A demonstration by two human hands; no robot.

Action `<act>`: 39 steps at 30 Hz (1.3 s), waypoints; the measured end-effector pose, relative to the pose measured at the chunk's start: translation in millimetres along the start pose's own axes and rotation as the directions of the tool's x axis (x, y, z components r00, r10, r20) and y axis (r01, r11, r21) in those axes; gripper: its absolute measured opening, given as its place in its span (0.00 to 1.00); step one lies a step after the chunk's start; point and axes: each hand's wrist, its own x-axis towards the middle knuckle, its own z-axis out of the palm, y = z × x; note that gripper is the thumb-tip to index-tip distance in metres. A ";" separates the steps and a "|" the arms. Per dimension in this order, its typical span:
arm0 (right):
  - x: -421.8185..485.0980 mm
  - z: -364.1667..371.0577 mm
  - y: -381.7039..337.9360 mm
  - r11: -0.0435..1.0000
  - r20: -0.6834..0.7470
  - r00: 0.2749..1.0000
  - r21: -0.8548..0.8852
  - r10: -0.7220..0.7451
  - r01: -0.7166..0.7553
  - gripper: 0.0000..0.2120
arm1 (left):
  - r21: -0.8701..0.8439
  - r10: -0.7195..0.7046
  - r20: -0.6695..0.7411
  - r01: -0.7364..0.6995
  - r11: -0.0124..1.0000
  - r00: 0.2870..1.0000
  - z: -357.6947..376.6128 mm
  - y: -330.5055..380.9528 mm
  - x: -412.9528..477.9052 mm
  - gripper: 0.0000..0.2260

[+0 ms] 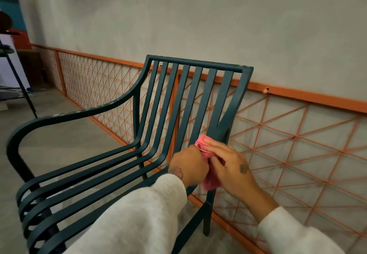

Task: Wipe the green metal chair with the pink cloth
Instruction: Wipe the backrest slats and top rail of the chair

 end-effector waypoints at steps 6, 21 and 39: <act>44.2 -39.6 28.2 0.985 0.081 0.996 -0.166 -0.024 0.037 0.22 | -0.028 -0.013 0.003 0.013 1.000 1.000 0.5 -1.7 0.5 0.09; 2.9 -1.0 3.7 0.975 -0.051 0.994 0.207 0.093 -0.081 0.21 | 0.012 0.022 -0.057 -0.022 1.000 0.998 6.4 -1.6 1.0 0.09; -8.3 21.5 -7.0 1.000 -0.260 0.966 0.005 -0.011 0.013 0.19 | -0.022 0.065 -0.037 -0.066 0.998 0.997 8.3 -6.7 4.9 0.06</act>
